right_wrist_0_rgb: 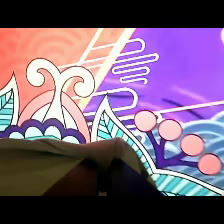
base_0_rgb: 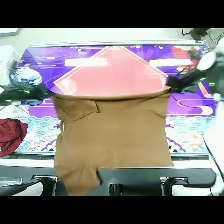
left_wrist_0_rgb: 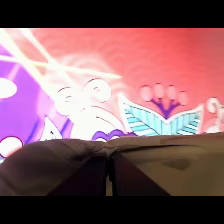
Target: Fold the clothes and pants, and hang the long-sleeved shirts on hangers.
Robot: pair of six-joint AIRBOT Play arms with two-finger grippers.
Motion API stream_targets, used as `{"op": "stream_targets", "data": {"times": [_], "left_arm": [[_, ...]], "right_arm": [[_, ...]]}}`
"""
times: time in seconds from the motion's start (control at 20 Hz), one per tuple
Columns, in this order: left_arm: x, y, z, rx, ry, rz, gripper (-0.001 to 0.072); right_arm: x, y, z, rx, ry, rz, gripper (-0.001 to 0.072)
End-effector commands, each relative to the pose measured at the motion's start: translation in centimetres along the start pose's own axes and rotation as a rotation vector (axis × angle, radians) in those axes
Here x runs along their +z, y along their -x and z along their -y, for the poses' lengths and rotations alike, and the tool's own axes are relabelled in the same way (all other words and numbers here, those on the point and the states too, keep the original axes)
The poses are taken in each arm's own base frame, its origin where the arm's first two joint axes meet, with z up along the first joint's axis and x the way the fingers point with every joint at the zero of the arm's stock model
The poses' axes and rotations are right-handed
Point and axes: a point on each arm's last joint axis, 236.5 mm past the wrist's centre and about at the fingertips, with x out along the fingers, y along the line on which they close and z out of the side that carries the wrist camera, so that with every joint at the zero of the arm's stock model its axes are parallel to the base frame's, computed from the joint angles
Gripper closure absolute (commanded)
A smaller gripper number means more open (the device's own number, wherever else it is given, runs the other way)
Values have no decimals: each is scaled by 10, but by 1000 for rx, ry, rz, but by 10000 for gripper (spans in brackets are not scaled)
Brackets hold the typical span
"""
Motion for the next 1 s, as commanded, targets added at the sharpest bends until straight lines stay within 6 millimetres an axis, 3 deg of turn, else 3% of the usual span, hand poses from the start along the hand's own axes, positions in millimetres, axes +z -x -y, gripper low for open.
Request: {"op": "stream_targets", "data": {"times": [0.0, 0.1, 0.2, 0.3, 0.45, 0.65, 0.75, 0.85, 0.95], "left_arm": [[-11, -88, -49, 37, 138, -47, 680], [14, -105, -54, 36, 141, -2, 679], [46, -115, -52, 39, 86, 74, 679], [69, -123, -42, 36, 48, 141, 679], [86, -137, -29, 42, 17, 223, 678], [67, -168, -19, 39, 3, 185, 678], [67, -170, -17, 37, 2, 188, 678], [72, -164, -11, 19, -6, 178, 678], [65, -162, -6, 1, -10, 130, 678]], "right_arm": [[22, -98, -20, 122, -152, -3, 672], [66, -100, -21, 145, -162, 181, 672], [109, -88, -12, 134, -198, 370, 672], [131, -82, -7, 126, -216, 468, 672], [132, -97, -2, 112, -211, 470, 672], [117, -130, 11, 89, -282, 386, 672], [126, -123, 31, 116, -422, 394, 672], [130, -107, 49, 112, -408, 363, 673], [106, -104, 57, 63, -289, 240, 672]]}}
